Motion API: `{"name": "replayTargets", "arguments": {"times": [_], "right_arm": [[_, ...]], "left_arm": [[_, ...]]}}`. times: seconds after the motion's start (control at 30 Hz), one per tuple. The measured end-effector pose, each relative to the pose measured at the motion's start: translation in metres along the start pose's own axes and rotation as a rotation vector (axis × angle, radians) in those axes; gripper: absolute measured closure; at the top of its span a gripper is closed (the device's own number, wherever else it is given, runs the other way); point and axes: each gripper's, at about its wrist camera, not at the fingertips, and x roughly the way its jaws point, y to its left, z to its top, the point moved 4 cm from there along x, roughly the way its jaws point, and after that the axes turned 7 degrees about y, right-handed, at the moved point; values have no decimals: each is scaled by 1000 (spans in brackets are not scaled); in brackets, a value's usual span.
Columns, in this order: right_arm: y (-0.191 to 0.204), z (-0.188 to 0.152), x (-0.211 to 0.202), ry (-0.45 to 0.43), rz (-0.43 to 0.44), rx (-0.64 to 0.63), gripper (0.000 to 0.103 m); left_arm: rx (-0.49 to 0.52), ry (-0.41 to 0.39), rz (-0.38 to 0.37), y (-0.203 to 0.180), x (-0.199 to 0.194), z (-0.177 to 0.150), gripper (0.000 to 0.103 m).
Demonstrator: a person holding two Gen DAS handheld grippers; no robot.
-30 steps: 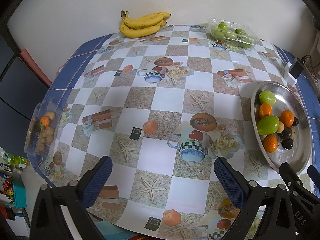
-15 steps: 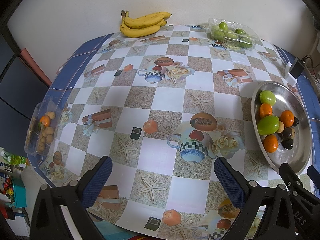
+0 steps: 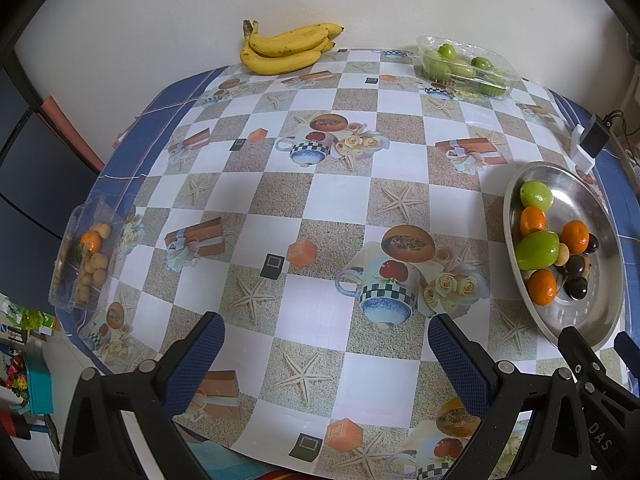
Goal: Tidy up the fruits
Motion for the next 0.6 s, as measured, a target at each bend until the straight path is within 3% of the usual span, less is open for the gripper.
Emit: {"name": "replayTargets", "arguments": {"times": [0.6], "right_arm": [[0,-1,1,2,0,0,5]], "left_arm": [[-10,-18,-8,-1,-1,-1,0]]}}
